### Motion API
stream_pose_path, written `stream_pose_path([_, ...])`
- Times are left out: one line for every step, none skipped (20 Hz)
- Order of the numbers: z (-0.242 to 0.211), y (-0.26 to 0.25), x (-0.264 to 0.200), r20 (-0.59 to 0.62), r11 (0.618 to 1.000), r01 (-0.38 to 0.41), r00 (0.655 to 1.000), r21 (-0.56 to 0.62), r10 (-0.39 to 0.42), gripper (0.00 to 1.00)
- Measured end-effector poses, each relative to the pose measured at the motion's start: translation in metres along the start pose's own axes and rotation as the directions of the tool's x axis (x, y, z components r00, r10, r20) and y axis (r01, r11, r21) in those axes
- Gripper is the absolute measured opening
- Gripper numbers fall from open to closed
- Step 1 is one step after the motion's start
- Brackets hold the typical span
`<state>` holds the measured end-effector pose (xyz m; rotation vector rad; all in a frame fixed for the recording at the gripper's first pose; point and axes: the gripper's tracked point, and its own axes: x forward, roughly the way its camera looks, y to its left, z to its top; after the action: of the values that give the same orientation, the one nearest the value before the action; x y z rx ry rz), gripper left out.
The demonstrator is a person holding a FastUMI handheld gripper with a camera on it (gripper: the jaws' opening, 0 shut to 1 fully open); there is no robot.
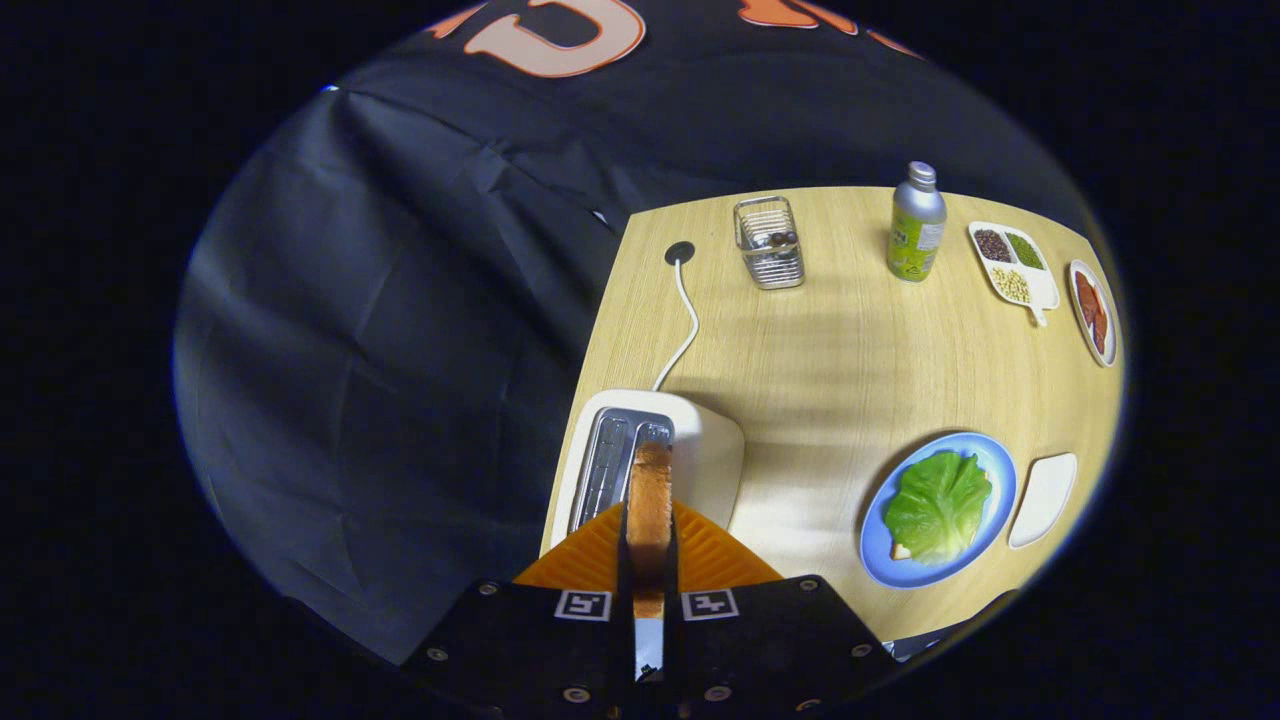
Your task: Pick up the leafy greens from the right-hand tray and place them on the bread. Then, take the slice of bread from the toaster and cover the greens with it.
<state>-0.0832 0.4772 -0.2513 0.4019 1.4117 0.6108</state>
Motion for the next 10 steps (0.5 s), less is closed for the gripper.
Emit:
stream_pose_path([0.003, -0.009, -0.007, 0.022, 1.000, -0.001, 1.000, 0.009, 0.001, 0.11])
stream_pose_path([0.004, -0.017, -0.013, 0.040, 1.000, -0.010, 0.999, 0.023, 0.009, 0.11])
stream_pose_path([0.005, -0.025, -0.019, 0.052, 0.999, -0.016, 0.999, 0.041, 0.014, 0.11])
stream_pose_path([0.006, -0.034, -0.023, 0.060, 0.998, -0.017, 0.998, 0.058, 0.014, 0.11])
stream_pose_path([0.006, -0.042, -0.025, 0.070, 0.997, -0.017, 0.997, 0.072, 0.012, 0.11])
stream_pose_path([0.006, -0.053, -0.027, 0.076, 0.996, -0.015, 0.997, 0.083, 0.009, 0.11])
stream_pose_path([0.004, -0.062, -0.029, 0.082, 0.995, -0.016, 0.997, 0.098, 0.008, 0.11])
stream_pose_path([0.001, -0.072, -0.031, 0.079, 0.993, -0.020, 0.997, 0.114, 0.011, 0.11])
stream_pose_path([-0.003, -0.083, -0.032, 0.073, 0.991, -0.019, 0.997, 0.133, 0.009, 0.11])
stream_pose_path([-0.006, -0.094, -0.032, 0.070, 0.989, -0.013, 0.998, 0.147, 0.003, 0.11])
